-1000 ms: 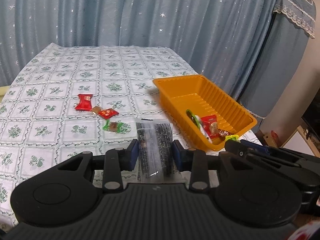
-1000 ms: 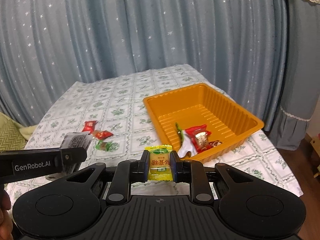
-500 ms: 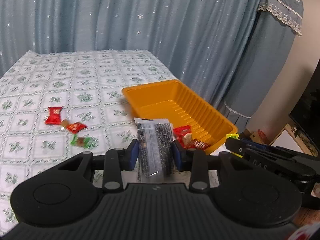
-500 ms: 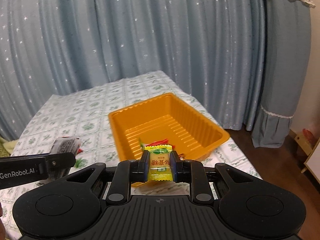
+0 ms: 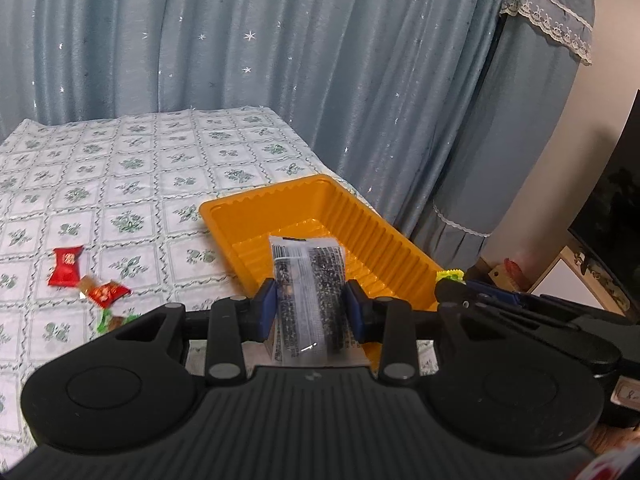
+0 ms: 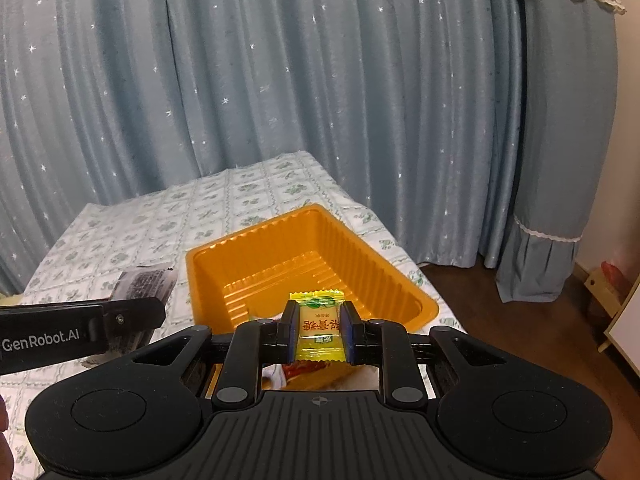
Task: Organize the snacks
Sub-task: 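Carry the yellow candy and clear packet over the orange tray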
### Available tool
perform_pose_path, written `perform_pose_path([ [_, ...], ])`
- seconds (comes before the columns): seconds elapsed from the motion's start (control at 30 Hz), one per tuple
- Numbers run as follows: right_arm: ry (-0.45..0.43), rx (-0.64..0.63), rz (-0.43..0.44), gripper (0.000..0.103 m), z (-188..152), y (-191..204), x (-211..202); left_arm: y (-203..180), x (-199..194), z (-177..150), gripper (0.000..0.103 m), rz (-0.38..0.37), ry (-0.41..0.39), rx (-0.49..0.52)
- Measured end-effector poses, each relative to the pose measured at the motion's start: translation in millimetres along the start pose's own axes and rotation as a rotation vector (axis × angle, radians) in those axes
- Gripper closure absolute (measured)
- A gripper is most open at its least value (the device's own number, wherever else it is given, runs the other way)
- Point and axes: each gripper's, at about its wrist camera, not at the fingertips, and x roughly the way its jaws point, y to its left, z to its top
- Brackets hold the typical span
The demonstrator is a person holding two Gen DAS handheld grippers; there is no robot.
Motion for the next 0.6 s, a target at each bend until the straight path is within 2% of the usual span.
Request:
perform_pose_path([
  [0.6,0.037,0.035,-0.021,0.081,16,-25,58,6,79,16,0.070,-0.007,0.063,-0.005],
])
